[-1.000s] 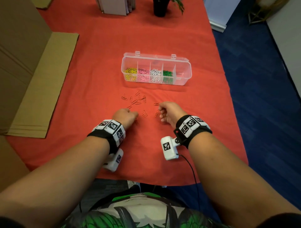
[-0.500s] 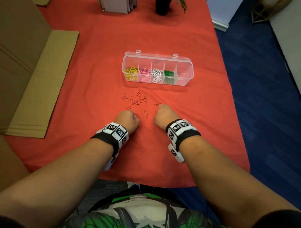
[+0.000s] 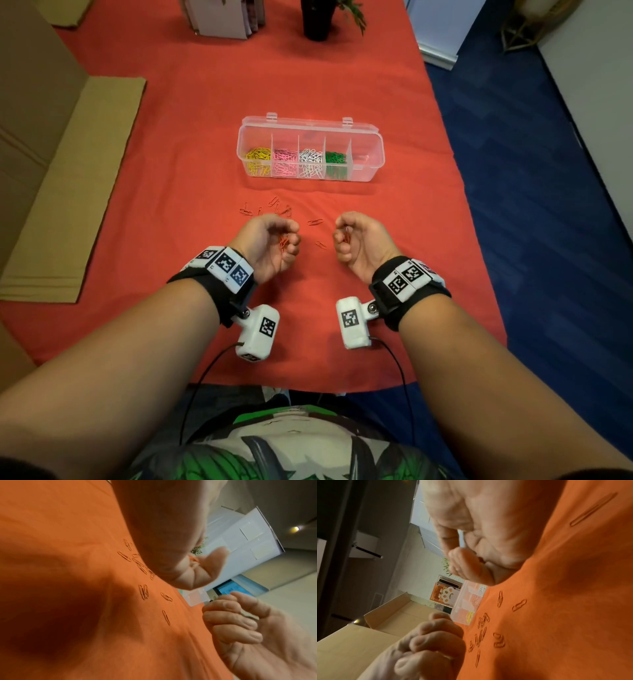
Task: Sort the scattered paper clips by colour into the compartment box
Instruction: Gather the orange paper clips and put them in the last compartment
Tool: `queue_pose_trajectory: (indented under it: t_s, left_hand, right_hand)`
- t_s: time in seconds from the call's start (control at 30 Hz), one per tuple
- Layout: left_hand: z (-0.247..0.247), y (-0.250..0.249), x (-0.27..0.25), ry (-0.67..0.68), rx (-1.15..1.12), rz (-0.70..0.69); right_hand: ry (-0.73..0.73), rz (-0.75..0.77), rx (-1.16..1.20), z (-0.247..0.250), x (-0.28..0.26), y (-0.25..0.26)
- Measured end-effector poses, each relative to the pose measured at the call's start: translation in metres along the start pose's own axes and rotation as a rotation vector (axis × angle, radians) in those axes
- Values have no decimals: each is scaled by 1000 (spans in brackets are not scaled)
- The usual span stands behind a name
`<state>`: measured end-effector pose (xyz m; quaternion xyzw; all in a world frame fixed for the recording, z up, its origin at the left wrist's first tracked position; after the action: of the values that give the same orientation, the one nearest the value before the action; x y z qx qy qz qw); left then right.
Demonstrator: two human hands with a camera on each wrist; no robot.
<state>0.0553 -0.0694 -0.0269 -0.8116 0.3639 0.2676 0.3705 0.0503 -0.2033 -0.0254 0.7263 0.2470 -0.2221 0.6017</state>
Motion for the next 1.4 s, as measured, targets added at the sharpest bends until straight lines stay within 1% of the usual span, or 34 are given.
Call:
queue_pose_trajectory:
  t_s: [0.03, 0.07, 0.1, 0.17, 0.23, 0.33, 0.4, 0.43, 0.5, 0.53, 0.6, 0.67, 0.73, 0.77, 0.83, 0.87, 0.97, 1.0, 1.07, 1.17, 1.23, 1.3, 1.33, 1.37, 1.4]
  left_hand:
    - [4, -2, 5, -59, 84, -32]
    - [6, -5, 9, -103, 177, -78]
    - [5, -8, 12, -125, 269, -124]
    - [3, -13, 17, -127, 456, -191]
    - [3, -20, 20, -151, 663, -261]
    - [7, -33, 20, -249, 944, -382]
    - [9, -40, 16, -341, 1151, -456]
    - [8, -42, 13, -368, 1280, -496]
    - [5, -42, 12, -374, 1493, -560]
    - [7, -41, 13, -371, 1552, -570]
    - [9, -38, 14, -372, 1601, -590]
    - [10, -37, 13, -387, 1605, -609]
    - [10, -35, 14, -379, 1611, -603]
    - [9, -34, 15, -368, 1614, -598]
    - [8, -32, 18, -334, 1615, -592]
    - [6, -31, 19, -314, 1620, -590]
    - [2, -27, 22, -290, 1669, -593]
    - [0, -27, 22, -286, 1681, -608]
    - [-1, -27, 22, -279, 1690, -632]
    - [-2, -24, 22, -282, 1702, -609]
    - [0, -24, 23, -287, 1660, -586]
    - [0, -23, 24, -271, 1545, -524]
    - [1, -22, 24, -260, 1435, -466]
    - [3, -20, 25, -239, 1234, -394]
    - [3, -16, 23, -210, 945, -318]
  right_hand:
    - [-44, -9, -65, 4, 1, -3]
    - [-93, -14, -178, 10, 2, -5]
    - [-130, -22, -334, 16, 2, -7]
    - [-164, -58, -711, 24, 1, -13]
    - [-132, -83, -1075, 28, -2, -20]
    - [-36, -127, -1550, 23, -15, -34]
    - [-6, -107, -1759, 12, -26, -40]
    - [-15, -83, -1838, 8, -30, -42]
    - [-59, -15, -1947, -1, -37, -45]
    - [-77, 7, -1972, -4, -39, -46]
    - [-72, 17, -1991, -8, -40, -50]
    - [-30, 13, -1966, -8, -39, -53]
    - [12, 20, -1872, -4, -36, -52]
    - [40, 10, -1784, 0, -34, -50]
    - [50, -19, -1499, 10, -31, -41]
    - [31, -38, -1304, 18, -30, -35]
    - [-81, -15, -591, 42, -31, -17]
    - [-93, -3, -440, 47, -32, -13]
    - [-98, 15, -246, 56, -33, -10]
    - [-156, 24, -23, 70, -33, -7]
    - [-240, -10, 3, 81, -30, -11]
    - [-355, -62, -87, 96, -25, -16]
    - [-406, -74, -202, 103, -23, -14]
    - [-450, -82, -406, 109, -21, -10]
    - [-487, -95, -689, 115, -19, -5]
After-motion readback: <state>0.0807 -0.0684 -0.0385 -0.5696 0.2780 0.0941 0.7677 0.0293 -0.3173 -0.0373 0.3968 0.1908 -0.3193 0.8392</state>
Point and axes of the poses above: each hand's wrist, its own x-axis towards the middle knuckle, its own z-axis out of the back of the hand, y = z × x, the point moved 9 cm from there along x, towards the middle knuckle, and after that the axes turned 15 degrees about -x, right-handed, at the moved point
